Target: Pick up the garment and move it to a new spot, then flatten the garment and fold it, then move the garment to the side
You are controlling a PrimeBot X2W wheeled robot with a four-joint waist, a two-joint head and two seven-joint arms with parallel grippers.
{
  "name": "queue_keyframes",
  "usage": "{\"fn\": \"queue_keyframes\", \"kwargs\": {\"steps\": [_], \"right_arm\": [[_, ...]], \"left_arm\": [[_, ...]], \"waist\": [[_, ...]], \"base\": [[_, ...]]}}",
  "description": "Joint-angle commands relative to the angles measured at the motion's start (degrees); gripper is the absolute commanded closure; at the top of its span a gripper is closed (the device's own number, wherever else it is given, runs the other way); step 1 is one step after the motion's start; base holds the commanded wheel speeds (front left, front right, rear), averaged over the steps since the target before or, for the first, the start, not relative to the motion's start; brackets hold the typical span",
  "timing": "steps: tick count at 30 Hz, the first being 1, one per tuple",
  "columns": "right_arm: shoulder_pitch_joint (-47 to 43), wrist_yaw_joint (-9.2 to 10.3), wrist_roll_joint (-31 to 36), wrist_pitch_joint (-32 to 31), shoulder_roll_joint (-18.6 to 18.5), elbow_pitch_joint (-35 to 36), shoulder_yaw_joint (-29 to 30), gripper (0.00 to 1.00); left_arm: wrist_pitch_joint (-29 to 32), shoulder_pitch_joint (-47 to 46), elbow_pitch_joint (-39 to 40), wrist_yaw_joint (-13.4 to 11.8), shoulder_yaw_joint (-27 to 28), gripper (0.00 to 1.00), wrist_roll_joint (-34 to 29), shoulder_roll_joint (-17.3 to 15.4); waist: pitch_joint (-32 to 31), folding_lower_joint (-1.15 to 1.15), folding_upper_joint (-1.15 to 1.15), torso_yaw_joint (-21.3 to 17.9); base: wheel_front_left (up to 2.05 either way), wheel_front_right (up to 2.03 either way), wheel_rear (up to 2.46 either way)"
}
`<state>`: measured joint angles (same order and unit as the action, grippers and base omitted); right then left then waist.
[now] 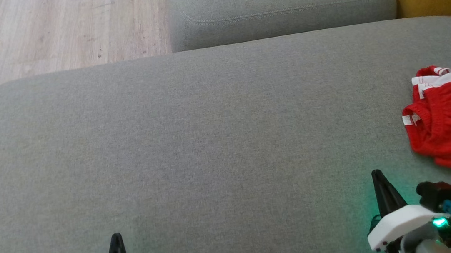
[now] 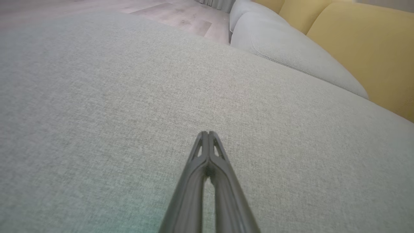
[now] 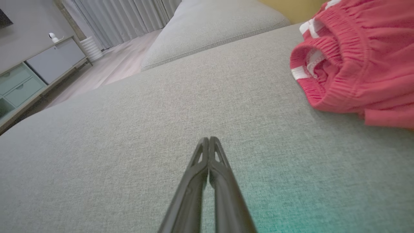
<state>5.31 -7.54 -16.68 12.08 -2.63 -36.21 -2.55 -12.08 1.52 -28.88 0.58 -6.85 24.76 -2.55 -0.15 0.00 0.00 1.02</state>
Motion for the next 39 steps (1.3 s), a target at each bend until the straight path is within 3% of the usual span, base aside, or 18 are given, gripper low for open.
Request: {"fn": "queue_keyframes", "kwargs": {"steps": [1,39], "right_arm": [[2.4,0.01,-1.7,-0.2,-0.1,2.2,0.5,1.0],[1.8,0.02,-27.0,-6.5,-0.1,9.1,3.4,1.0]], "left_arm": [[0.3,-2.3,2.2,0.3,1.2,1.0,1.4,0.0],[6.5,-4.1,6.5,2.5,5.3,1.0,24.0,-0.1]], "waist": [[0.0,0.0,0.0,0.0],[0.1,0.0,0.0,-0.4]], "base": [[0.0,0.0,0.0],[0.0,0.0,0.0]]}}
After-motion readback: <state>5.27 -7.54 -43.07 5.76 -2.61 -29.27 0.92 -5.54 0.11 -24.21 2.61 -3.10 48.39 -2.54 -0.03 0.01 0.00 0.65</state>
